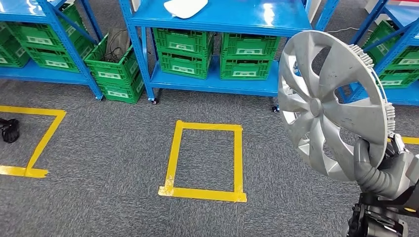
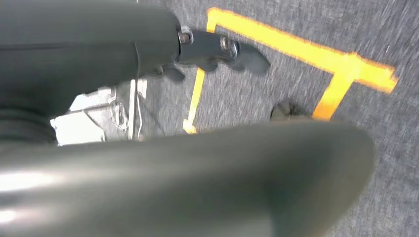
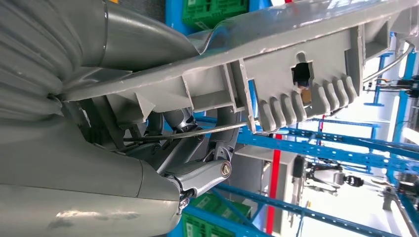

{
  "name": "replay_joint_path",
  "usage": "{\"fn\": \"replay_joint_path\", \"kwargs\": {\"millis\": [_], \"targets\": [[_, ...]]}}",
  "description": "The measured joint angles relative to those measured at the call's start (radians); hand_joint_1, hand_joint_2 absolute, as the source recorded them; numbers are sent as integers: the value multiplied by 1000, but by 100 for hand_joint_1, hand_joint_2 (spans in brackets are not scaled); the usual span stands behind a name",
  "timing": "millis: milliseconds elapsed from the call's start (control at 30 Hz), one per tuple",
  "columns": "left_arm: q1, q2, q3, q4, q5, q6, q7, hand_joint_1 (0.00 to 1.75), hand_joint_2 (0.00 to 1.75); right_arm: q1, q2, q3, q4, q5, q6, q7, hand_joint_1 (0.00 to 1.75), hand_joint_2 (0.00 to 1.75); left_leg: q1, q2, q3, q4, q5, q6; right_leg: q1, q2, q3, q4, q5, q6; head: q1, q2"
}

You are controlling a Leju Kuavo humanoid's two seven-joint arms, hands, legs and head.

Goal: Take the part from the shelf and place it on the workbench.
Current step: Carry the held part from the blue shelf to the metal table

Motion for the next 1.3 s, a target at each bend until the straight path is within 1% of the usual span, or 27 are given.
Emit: {"fn": "replay_joint_path", "kwargs": {"millis": [33, 67, 133, 167, 200, 267, 333, 400, 467, 500, 533, 567, 600, 667, 733, 800, 867, 933, 967, 1000, 1033, 1067, 1100, 1167, 1200, 1233, 1300], "targets": [[0, 0, 0, 0, 0, 1, 2, 0, 0, -1, 0, 2, 2, 1, 3, 3, 175, 175, -3, 0, -7, 3, 4, 0, 2, 0, 15, -6, 7, -4, 5, 0], [0, -1, 0, 0, 1, 1, 4, 0, 0, -3, 0, 5, 4, 3, 6, 7, 175, 175, -6, -3, -13, 7, 7, 0, 5, 2, 49, -51, 28, -10, 10, 0], [0, -3, 0, 0, 3, 3, 7, 0, 0, -11, 0, 11, 7, 11, 11, 15, 175, 175, -11, -9, -22, 10, 13, -3, 11, 17, 138, -188, 64, -28, 15, 0], [-1, -3, 0, 0, 4, 3, 9, 0, 0, -15, 0, 14, 8, 16, 11, 18, 175, 175, -12, -12, -27, 12, 17, -6, 13, 25, 169, -239, 73, -36, 15, 0], [-2, -4, 0, -1, 5, 3, 10, 0, 0, -19, 1, 17, 9, 22, 11, 20, 175, 175, -11, -15, -32, 13, 21, -11, 16, 30, 184, -265, 73, -40, 14, 0], [-4, -5, 0, -1, 6, 3, 13, 0, 0, -25, 3, 22, 11, 30, 11, 21, 175, 175, -8, -21, -40, 14, 31, -22, 19, 21, 187, -277, 80, -45, 13, 0], [-4, -6, 0, -1, 7, 3, 15, 0, 0, -30, 4, 27, 12, 34, 12, 23, 175, 175, -7, -23, -55, 28, 22, -33, 15, 5, 189, -289, 90, -53, 14, 0], [-2, -6, 0, 0, 8, 3, 17, 0, 0, -36, 8, 32, 12, 36, 14, 23, 175, 175, -3, -16, -98, 111, -27, -43, 10, -11, 188, -298, 98, -60, 6, 0], [0, -7, 0, 0, 8, 3, 18, 0, 0, -43, 12, 36, 13, 37, 16, 24, 175, 175, 4, -11, -157, 246, -84, -52, 9, -26, 183, -297, 100, -62, -4, 0], [0, -7, 0, 0, 8, 3, 19, 0, 0, -46, 14, 39, 16, 37, 18, 24, 175, 175, 7, -9, -175, 288, -93, -56, 9, -34, 182, -296, 100, -62, -7, 0], [1, -7, 0, 0, 8, 3, 19, 0, 0, -49, 17, 42, 18, 37, 19, 24, 175, 175, 9, -7, -174, 293, -84, -59, 8, -43, 181, -295, 100, -62, -10, 0], [2, -6, 0, 0, 8, 3, 19, 0, 0, -52, 19, 45, 22, 37, 20, 24, 175, 175, 11, -1, -152, 255, -58, -60, 8, -51, 181, -293, 100, -61, -13, 0], [3, -6, 0, 0, 8, 3, 18, 0, 0, -55, 22, 49, 24, 37, 21, 24, 175, 175, 12, 11, -114, 187, -24, -61, 7, -58, 181, -290, 98, -58, -18, 0], [1, -5, 0, 0, 8, 3, 18, 0, 0, -59, 25, 54, 26, 37, 23, 25, 175, 175, 7, 47, -42, 56, 11, -55, 10, -71, 179, -281, 95, -49, -27, 0], [-1, -5, 0, 0, 8, 3, 17, 0, 0, -65, 26, 58, 26, 37, 26, 25, 175, 175, -1, 57, -22, 14, 12, -44, 14, -86, 174, -275, 95, -36, -27, 0], [0, -6, 0, 0, 8, 3, 15, 0, 0, -71, 26, 62, 28, 37, 32, 25, 175, 175, -1, 37, -27, 11, 20, -31, 13, -100, 171, -273, 96, -26, -24, 0], [1, -6, 0, 0, 8, 2, 13, 0, 0, -79, 27, 68, 31, 36, 43, 25, 175, 175, 4, 18, -31, 6, 28, -19, 9, -70, 152, -241, 69, -16, -19, 0], [0, -5, 0, 0, 8, 1, 11, 0, 0, -91, 28, 76, 35, 34, 56, 25, 175, 175, 7, -2, -36, 4, 35, -10, 5, -20, 103, -133, 6, -10, -7, 0], [-1, -5, 1, 0, 8, 0, 10, 0, 0, -96, 29, 81, 37, 33, 61, 25, 175, 175, 7, -13, -39, 5, 38, -8, 5, -8, 73, -61, -25, -10, -1, 0], [-1, -5, 1, 0, 8, -1, 10, 0, 0, -100, 30, 86, 40, 32, 65, 25, 175, 175, 7, -25, -42, 5, 40, -8, 5, -4, 49, -4, -43, -10, 4, 0], [-1, -5, 1, 0, 8, -1, 11, 0, 0, -102, 31, 92, 42, 31, 69, 25, 175, 175, 6, -38, -44, 6, 42, -8, 5, -2, 37, 25, -44, -11, 7, 0], [0, -5, 1, 0, 8, -2, 12, 0, 0, -104, 32, 97, 44, 30, 72, 25, 175, 175, 6, -51, -45, 6, 44, -9, 5, 0, 43, 14, -25, -13, 10, 0], [0, -5, 1, 0, 8, -2, 14, 0, 0, -107, 33, 103, 45, 29, 74, 26, 175, 175, 6, -65, -45, 8, 46, -10, 4, 4, 66, -36, 9, -16, 14, 0], [0, -5, 1, 0, 7, -2, 17, 0, 0, -119, 34, 112, 46, 27, 78, 27, 175, 175, 6, -89, -50, 12, 49, -16, 1, 37, 127, -174, 71, -23, 21, 0], [-1, -5, 1, 0, 7, -2, 17, 0, 0, -127, 34, 116, 46, 26, 79, 27, 175, 175, 5, -100, -56, 15, 52, -21, -1, 54, 152, -225, 83, -25, 23, 0], [-1, -5, 1, 0, 6, -1, 17, 0, 0, -132, 34, 120, 47, 26, 80, 26, 175, 175, 6, -109, -64, 16, 56, -28, -1, 66, 163, -251, 83, -28, 22, 0], [1, -4, 1, 0, 6, -1, 18, 0, 0, -138, 35, 126, 47, 25, 81, 26, 175, 175, 11, -128, -77, 15, 67, -44, 1, 58, 170, -263, 83, -35, 20, 0]]}}
